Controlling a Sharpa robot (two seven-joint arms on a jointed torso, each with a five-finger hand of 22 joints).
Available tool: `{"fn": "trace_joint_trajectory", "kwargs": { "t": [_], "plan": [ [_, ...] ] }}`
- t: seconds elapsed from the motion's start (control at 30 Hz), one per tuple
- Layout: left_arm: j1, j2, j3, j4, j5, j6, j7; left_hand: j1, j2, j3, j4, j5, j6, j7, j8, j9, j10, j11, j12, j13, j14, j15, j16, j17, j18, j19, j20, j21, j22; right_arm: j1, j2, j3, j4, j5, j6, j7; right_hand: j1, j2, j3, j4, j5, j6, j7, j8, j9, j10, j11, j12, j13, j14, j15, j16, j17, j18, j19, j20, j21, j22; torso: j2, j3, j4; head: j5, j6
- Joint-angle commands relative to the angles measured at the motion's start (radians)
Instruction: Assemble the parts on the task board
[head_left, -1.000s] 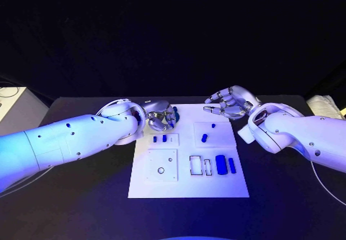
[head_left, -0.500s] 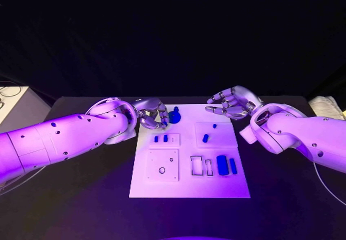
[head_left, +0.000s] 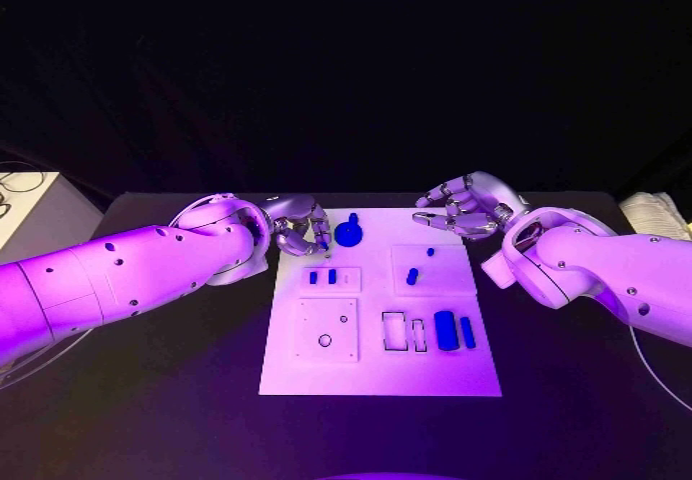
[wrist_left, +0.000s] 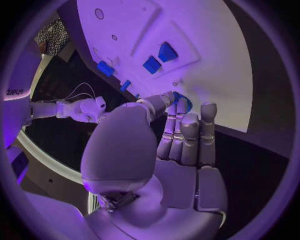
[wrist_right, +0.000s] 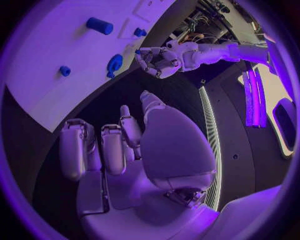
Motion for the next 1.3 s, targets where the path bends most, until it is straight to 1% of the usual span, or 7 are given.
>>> {"fn": "trace_joint_trajectory", "kwargs": {
  "t": [0.03,0.27,0.47,0.63,0.77,1.17,1.3],
  "plan": [
    [-0.001,0.005,-0.001,-0.005,-0.015,0.030,-0.014,-0.007,-0.001,-0.005,-0.003,-0.004,0.007,-0.002,-0.007,0.001,0.008,-0.001,-0.004,-0.002,0.008,0.000,0.004,0.001,-0.007,0.006,0.000,0.005,0.001,0.000,0.001,0.000,0.001,-0.006,0.001,0.013,-0.004,0.003,0.005,0.000,0.007,-0.001,-0.001,0.004,0.001,-0.007,0.002,-0.006,-0.001,0.047,-0.001,-0.005,0.028,0.017,-0.005,-0.002,-0.006,0.114,0.001,-0.0001,-0.0003,-0.001,-0.001],
    [-0.008,0.011,-0.004,-0.013,-0.014,0.056,-0.025,-0.011,-0.003,-0.008,-0.002,-0.006,0.010,-0.003,-0.009,0.002,0.010,-0.001,-0.009,-0.003,0.009,0.000,0.006,0.001,-0.008,0.006,-0.001,0.005,0.002,0.000,0.000,0.000,0.001,-0.006,0.002,0.013,-0.004,0.003,0.005,0.000,0.007,-0.001,-0.001,0.004,0.001,-0.007,0.002,-0.006,-0.001,0.047,-0.001,-0.005,0.028,0.017,-0.005,-0.002,-0.006,0.114,0.001,0.0007,0.0001,-0.002,-0.003],
    [-0.011,0.014,-0.004,-0.013,-0.009,0.060,-0.026,-0.012,-0.003,-0.008,-0.002,-0.006,0.010,-0.003,-0.009,0.002,0.011,-0.001,-0.010,-0.003,0.009,0.000,0.006,0.000,-0.008,0.006,-0.001,0.005,0.001,0.000,0.000,0.000,0.002,-0.005,0.003,0.014,-0.004,0.003,0.005,0.000,0.007,-0.001,-0.001,0.004,0.001,-0.007,0.002,-0.006,-0.001,0.047,-0.001,-0.005,0.028,0.017,-0.005,-0.002,-0.006,0.114,0.002,-0.0005,-0.0009,-0.003,-0.004],
    [-0.011,0.017,-0.005,-0.011,-0.005,0.061,-0.026,-0.012,-0.003,-0.008,-0.002,-0.006,0.010,-0.003,-0.009,0.002,0.011,-0.001,-0.010,-0.003,0.009,0.000,0.006,0.000,-0.008,0.006,-0.001,0.005,0.001,0.000,-0.001,0.000,0.002,-0.005,0.003,0.014,-0.004,0.003,0.005,0.000,0.007,-0.001,-0.001,0.004,0.001,-0.007,0.002,-0.006,-0.001,0.047,-0.001,-0.005,0.028,0.017,-0.005,-0.002,-0.006,0.114,0.001,-0.0004,0.0010,-0.005,-0.006],
    [-0.012,0.019,-0.005,-0.009,-0.004,0.062,-0.027,-0.012,-0.003,-0.009,-0.002,-0.006,0.010,-0.003,-0.010,0.002,0.012,-0.001,-0.010,-0.003,0.010,0.000,0.006,0.001,-0.008,0.007,-0.001,0.005,0.002,0.000,-0.001,0.000,0.002,-0.005,0.003,0.013,-0.004,0.003,0.005,0.000,0.007,-0.001,-0.001,0.004,0.001,-0.007,0.002,-0.006,-0.001,0.047,-0.001,-0.005,0.028,0.017,-0.005,-0.002,-0.006,0.114,0.001,-0.0007,0.0010,-0.004,-0.009],
    [-0.012,0.022,-0.005,-0.003,0.000,0.062,-0.024,-0.011,-0.002,-0.009,-0.003,-0.006,0.013,-0.004,-0.011,0.003,0.018,-0.002,-0.011,-0.002,0.012,-0.001,0.008,0.005,-0.009,0.010,-0.001,0.007,0.005,0.000,-0.001,0.000,0.002,-0.005,0.003,0.012,-0.004,0.003,0.005,0.000,0.007,-0.001,-0.001,0.004,0.001,-0.007,0.002,-0.006,-0.001,0.047,-0.001,-0.005,0.028,0.017,-0.005,-0.002,-0.006,0.114,0.001,-0.0005,0.0005,-0.004,-0.009],
    [-0.012,0.023,-0.006,-0.003,0.000,0.065,-0.026,-0.011,-0.002,-0.009,-0.003,-0.006,0.014,-0.004,-0.011,0.004,0.018,-0.002,-0.011,-0.002,0.013,-0.001,0.009,0.007,-0.009,0.010,-0.001,0.007,0.005,0.000,-0.001,0.000,0.002,-0.005,0.003,0.012,-0.003,0.002,0.007,-0.001,0.007,-0.002,-0.001,0.004,0.001,-0.006,0.002,-0.006,-0.001,0.048,-0.001,-0.005,0.029,0.016,-0.004,-0.002,-0.005,0.115,0.000,0.0002,0.0010,-0.004,-0.009]
  ]
}}
